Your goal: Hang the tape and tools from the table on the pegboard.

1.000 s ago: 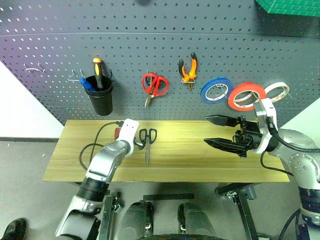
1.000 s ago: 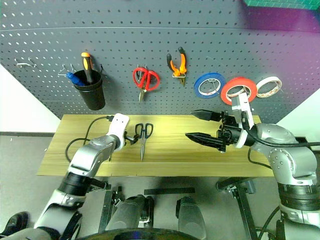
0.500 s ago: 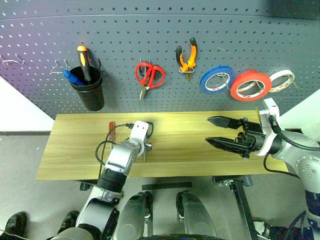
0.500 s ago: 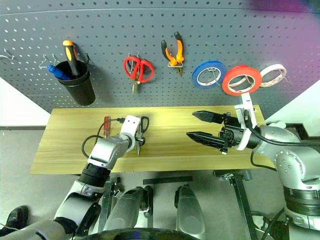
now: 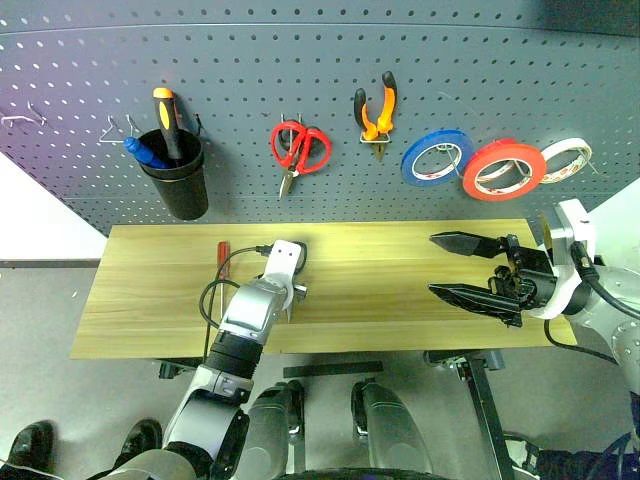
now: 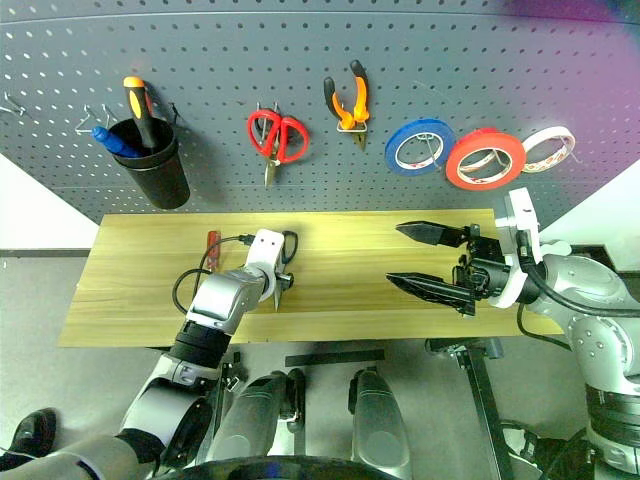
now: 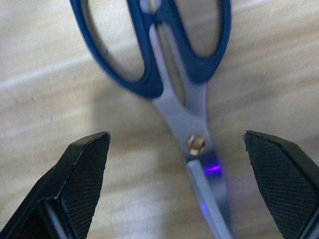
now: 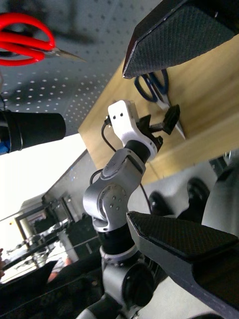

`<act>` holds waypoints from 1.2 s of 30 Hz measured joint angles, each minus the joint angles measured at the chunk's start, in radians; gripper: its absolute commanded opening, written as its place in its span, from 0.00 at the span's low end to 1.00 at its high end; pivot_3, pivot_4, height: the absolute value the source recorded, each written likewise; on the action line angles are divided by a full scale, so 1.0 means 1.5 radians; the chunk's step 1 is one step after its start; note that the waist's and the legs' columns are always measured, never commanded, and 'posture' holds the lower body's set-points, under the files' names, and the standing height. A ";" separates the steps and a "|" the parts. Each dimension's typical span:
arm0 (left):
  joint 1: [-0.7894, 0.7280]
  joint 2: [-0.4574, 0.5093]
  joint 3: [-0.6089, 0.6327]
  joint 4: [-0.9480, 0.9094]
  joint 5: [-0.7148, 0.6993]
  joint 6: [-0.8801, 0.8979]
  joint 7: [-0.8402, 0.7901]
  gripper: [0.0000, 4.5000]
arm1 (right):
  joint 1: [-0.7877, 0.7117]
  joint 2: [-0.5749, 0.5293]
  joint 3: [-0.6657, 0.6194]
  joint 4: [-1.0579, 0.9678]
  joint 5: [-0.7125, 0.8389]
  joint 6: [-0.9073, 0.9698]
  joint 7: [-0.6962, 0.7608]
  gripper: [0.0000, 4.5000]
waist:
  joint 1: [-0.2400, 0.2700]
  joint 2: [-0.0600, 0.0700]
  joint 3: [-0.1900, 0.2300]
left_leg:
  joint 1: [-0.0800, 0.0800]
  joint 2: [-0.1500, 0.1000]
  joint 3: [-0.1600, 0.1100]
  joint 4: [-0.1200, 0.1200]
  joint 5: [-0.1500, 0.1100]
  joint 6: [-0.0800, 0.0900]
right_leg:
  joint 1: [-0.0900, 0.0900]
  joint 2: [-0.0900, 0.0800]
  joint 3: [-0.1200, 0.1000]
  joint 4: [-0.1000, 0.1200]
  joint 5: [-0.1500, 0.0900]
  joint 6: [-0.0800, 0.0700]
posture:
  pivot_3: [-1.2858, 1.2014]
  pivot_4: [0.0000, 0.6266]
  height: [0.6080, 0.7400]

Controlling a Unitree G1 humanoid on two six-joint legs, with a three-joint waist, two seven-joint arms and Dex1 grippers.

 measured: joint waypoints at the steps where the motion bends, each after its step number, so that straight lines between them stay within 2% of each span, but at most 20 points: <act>1: 0.000 -0.002 0.000 0.005 0.001 -0.001 0.001 1.00 | 0.002 0.000 0.000 -0.001 -0.004 -0.006 0.002 0.99 | 0.000 0.000 0.000 | 0.000 0.000 0.000 0.000 0.000 0.000 | 0.000 0.000 0.000 0.000 0.000 0.000 | 0.45 0.43 1.00; 17: -0.036 -0.027 0.001 0.065 0.029 -0.011 0.027 1.00 | 0.015 0.000 0.012 -0.012 -0.014 -0.007 -0.007 0.99 | -0.001 0.000 0.001 | 0.000 0.000 0.000 0.000 0.000 0.000 | 0.000 0.000 0.000 0.000 0.000 0.000 | 0.44 0.44 1.00; 18: -0.040 -0.028 0.001 0.071 0.029 -0.013 0.027 0.92 | 0.015 0.000 0.012 -0.013 -0.014 -0.007 -0.008 1.00 | -0.001 0.000 0.001 | 0.000 0.000 0.000 0.000 0.000 0.000 | 0.000 0.000 0.000 0.000 0.000 0.000 | 0.44 0.44 1.00; 20: -0.047 -0.030 0.001 0.082 0.029 -0.012 0.025 0.81 | 0.015 -0.001 0.012 -0.013 -0.013 -0.004 -0.011 1.00 | -0.001 0.000 0.001 | 0.000 0.000 0.000 0.000 0.000 0.000 | 0.000 0.000 0.000 0.000 0.000 0.000 | 0.44 0.44 1.00; 28: -0.050 -0.036 0.001 0.094 0.047 -0.010 0.045 0.21 | 0.014 -0.003 0.012 -0.013 -0.011 0.000 -0.019 1.00 | -0.002 -0.001 0.001 | 0.000 0.000 0.000 0.000 0.000 0.000 | 0.000 0.000 0.000 0.000 0.000 0.000 | 0.44 0.45 1.00; 29: -0.050 -0.037 0.001 0.093 0.049 -0.009 0.047 0.18 | 0.014 -0.004 0.012 -0.013 -0.009 0.000 -0.019 1.00 | -0.002 0.000 0.001 | 0.000 0.000 0.000 0.000 0.000 0.000 | 0.000 0.000 0.000 0.000 0.000 0.000 | 0.44 0.45 1.00; 36: -0.049 -0.041 0.005 0.087 0.057 0.002 0.060 0.18 | 0.009 -0.007 0.012 -0.013 -0.008 0.000 -0.022 1.00 | -0.002 -0.001 0.001 | 0.000 0.000 0.000 0.000 0.000 0.000 | 0.000 0.000 0.000 0.000 0.000 0.000 | 0.44 0.46 1.00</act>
